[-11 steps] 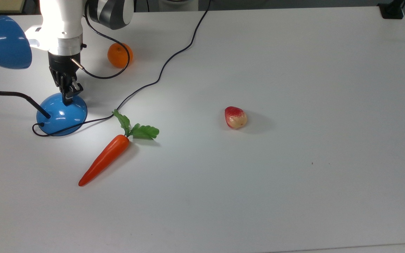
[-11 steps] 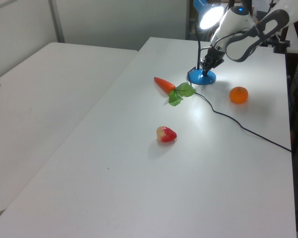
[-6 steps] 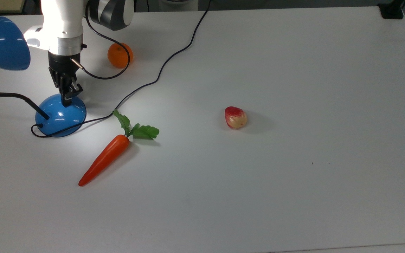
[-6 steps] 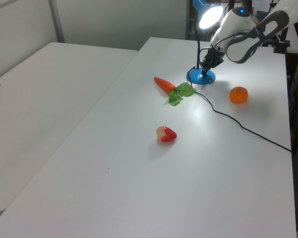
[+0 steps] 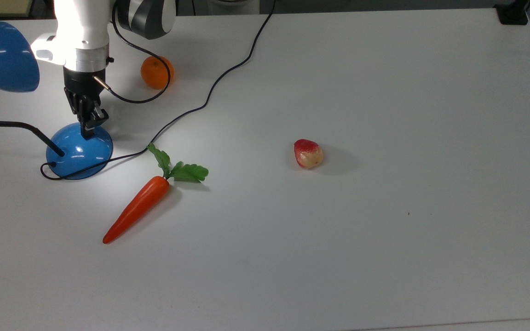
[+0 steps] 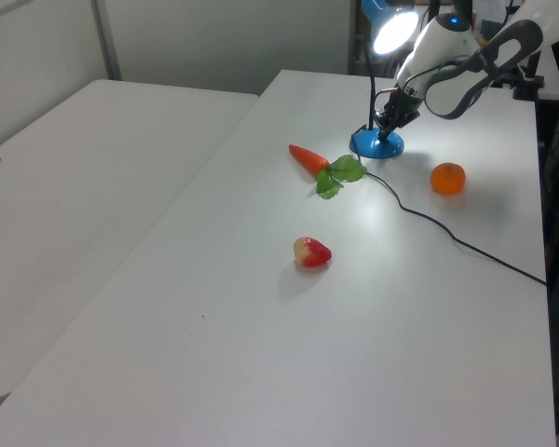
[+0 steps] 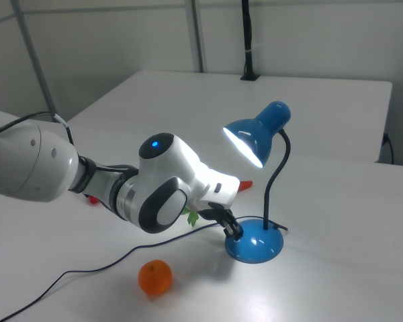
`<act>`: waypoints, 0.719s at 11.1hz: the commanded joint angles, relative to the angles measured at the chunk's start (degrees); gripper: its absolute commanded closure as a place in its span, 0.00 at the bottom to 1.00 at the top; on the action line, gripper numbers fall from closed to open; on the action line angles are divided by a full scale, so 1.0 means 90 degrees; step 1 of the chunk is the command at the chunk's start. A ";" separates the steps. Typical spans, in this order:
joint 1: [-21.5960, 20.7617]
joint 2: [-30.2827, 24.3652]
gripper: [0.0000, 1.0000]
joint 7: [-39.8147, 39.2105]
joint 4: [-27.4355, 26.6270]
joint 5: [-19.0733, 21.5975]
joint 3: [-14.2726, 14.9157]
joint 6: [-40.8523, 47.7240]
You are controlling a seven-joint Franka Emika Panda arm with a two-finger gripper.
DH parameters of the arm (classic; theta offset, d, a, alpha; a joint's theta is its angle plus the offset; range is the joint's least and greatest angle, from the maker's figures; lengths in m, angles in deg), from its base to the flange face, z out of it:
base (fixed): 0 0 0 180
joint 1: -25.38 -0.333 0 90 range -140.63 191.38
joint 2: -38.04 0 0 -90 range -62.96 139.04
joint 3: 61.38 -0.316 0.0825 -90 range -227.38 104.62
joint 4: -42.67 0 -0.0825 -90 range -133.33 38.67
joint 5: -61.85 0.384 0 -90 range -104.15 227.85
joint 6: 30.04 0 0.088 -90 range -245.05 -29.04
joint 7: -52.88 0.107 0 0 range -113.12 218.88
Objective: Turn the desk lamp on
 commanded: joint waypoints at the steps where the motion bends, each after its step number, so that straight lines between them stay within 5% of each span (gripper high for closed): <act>1: -0.0101 -0.0614 1.00 -0.0043 -0.0411 -0.0147 0.0043 0.0478; 8: -0.0413 -0.1698 1.00 -0.0774 -0.0295 -0.0128 -0.0025 0.3111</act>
